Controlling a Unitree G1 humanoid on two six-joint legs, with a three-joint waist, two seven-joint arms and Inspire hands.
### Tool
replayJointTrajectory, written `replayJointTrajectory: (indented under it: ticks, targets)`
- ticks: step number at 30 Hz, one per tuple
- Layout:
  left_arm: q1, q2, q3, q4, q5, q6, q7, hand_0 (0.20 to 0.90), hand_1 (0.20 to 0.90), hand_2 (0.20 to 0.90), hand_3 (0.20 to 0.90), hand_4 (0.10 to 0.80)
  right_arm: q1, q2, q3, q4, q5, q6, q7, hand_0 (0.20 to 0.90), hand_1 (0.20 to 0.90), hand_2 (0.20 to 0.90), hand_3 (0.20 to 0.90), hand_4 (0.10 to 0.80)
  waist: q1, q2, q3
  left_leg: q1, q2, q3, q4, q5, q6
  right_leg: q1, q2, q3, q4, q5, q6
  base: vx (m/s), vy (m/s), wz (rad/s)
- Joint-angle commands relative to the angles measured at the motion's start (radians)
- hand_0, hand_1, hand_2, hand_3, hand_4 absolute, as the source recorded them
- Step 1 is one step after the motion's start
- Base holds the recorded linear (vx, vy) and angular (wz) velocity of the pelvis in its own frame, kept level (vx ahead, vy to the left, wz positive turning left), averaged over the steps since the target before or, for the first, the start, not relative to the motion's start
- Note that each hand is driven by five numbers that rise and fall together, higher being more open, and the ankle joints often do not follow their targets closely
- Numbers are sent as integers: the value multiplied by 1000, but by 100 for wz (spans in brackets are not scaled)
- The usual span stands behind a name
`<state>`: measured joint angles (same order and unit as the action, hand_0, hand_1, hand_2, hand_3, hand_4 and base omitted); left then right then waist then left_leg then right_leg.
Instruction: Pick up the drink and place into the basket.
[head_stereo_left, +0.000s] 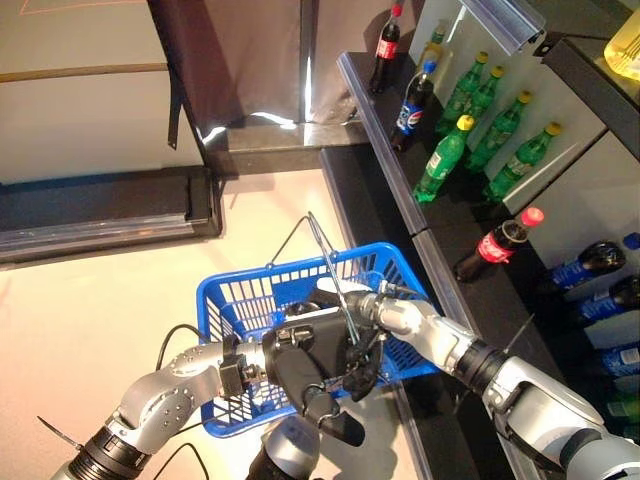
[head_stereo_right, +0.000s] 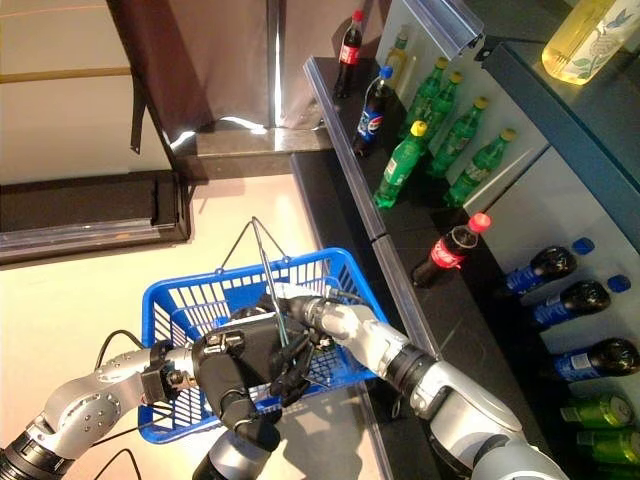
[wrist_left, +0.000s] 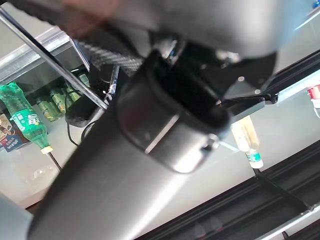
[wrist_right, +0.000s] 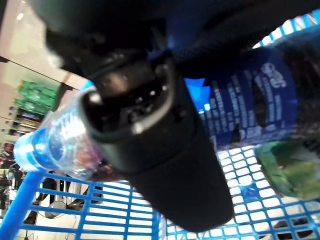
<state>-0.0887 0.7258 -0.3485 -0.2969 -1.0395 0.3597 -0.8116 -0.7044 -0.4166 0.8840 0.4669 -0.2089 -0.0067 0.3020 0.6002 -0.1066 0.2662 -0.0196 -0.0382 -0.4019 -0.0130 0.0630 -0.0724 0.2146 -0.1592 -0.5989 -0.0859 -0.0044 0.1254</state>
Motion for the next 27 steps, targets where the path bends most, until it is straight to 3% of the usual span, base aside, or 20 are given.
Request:
replayJointTrajectory:
  ticks: [1,9,27]
  targets:
    - [-106,-163,28,-289,-158,-227,-185,300,300,300,200,100,-82,76,53,3,-3,-96,-20,900,900,900,900,800,-1,-2,-234,6,9,25,-70,49,-8,29,27,17,93,-50,-54,0,0,0]
    - [-108,-171,31,-298,-155,-218,-182,300,300,300,200,100,-65,116,54,47,-24,-88,-23,900,900,900,900,800,9,-5,-233,3,11,24,-70,49,-8,30,26,12,95,-51,-54,0,0,0]
    - [-84,-171,63,-297,-149,-235,-173,300,300,300,200,100,-44,107,15,31,8,-75,-62,900,900,900,900,800,2,-5,-236,3,11,27,-70,50,-7,28,28,18,94,-49,-55,0,0,0]
